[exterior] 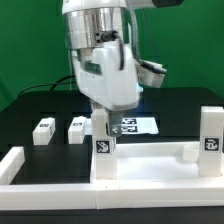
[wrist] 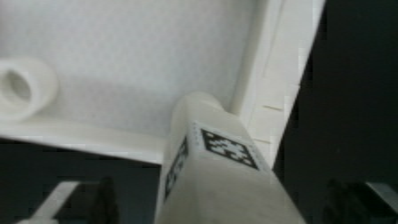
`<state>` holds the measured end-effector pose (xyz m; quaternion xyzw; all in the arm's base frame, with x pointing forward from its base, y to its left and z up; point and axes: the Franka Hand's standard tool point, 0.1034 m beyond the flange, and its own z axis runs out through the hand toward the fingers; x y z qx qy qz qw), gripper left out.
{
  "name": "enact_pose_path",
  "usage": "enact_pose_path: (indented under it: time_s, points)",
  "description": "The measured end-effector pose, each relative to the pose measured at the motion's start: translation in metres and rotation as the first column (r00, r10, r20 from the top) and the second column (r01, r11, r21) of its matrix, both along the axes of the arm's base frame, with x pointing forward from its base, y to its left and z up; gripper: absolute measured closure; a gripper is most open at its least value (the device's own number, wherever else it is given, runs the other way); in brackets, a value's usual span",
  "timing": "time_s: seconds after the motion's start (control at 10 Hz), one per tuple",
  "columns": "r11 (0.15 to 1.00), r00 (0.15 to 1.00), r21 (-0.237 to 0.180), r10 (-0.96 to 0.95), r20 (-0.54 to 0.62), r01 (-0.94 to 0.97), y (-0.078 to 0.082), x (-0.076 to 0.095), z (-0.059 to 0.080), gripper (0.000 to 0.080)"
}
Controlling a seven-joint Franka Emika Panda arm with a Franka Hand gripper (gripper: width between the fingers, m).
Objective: Assemble desk
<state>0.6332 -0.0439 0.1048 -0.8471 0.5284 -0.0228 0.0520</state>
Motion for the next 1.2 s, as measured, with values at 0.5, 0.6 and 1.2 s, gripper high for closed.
enact_pose_path:
  time_s: [0.5,0.6,1.2]
  points:
    - [0.937,0.937,-0.047,0.348,0.022,-0.347,-0.0002,0.0008,-0.0008,0.0151]
    - [0.864,0.867,-0.084,0.499,0.001,-0.497,0.0004,0.0003,-0.0010,0.0151]
    - [0.743,0.750,-0.131,0.661,-0.009,-0.657,-0.0038,0.0023,-0.0019,0.0514]
